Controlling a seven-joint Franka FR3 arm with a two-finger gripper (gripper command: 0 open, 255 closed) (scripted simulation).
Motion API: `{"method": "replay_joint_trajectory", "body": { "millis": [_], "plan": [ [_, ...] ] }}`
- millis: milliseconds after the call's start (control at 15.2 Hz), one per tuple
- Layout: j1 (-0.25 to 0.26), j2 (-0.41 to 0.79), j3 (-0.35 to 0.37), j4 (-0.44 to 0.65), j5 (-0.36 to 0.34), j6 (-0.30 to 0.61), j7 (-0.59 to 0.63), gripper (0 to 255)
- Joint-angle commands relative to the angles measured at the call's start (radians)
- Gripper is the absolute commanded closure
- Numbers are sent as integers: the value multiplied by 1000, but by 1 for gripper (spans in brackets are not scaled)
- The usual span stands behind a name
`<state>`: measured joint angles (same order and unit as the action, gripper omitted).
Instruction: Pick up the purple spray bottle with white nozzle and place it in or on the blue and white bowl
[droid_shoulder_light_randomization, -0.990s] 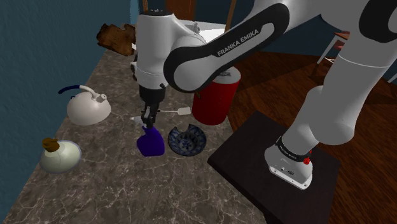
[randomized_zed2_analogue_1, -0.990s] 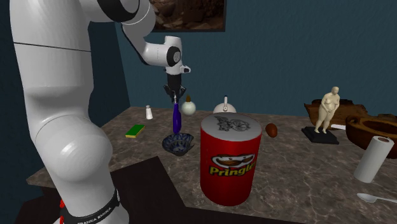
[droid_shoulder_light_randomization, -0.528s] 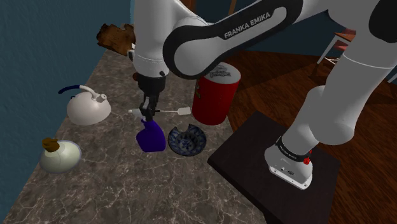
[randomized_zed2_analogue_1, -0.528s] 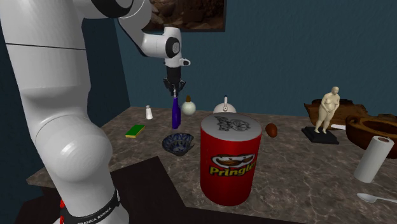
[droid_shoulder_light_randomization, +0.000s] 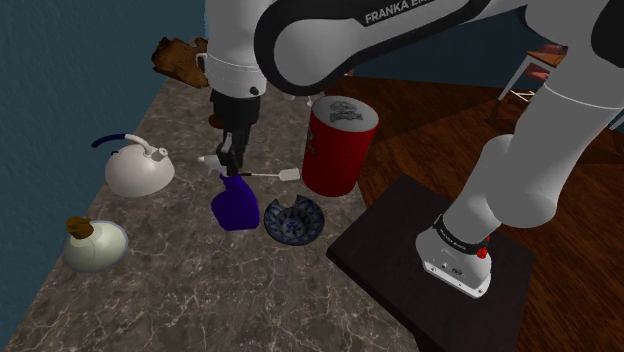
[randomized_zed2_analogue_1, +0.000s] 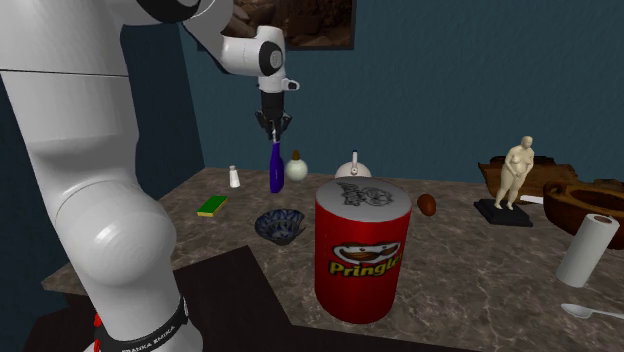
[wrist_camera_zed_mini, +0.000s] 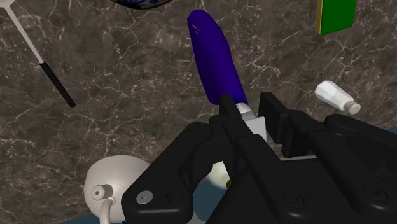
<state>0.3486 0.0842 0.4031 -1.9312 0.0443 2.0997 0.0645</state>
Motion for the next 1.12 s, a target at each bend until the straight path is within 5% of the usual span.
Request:
{"method": "replay_joint_trajectory", "body": {
  "millis": [0, 264, 1056],
  "plan": [
    [0, -7, 1, 20, 2, -27, 2, 255],
    [-1, -19, 1, 56, 6, -73, 1, 255],
    [-64, -426, -124, -164, 142, -262, -220, 255]
  ]
}}
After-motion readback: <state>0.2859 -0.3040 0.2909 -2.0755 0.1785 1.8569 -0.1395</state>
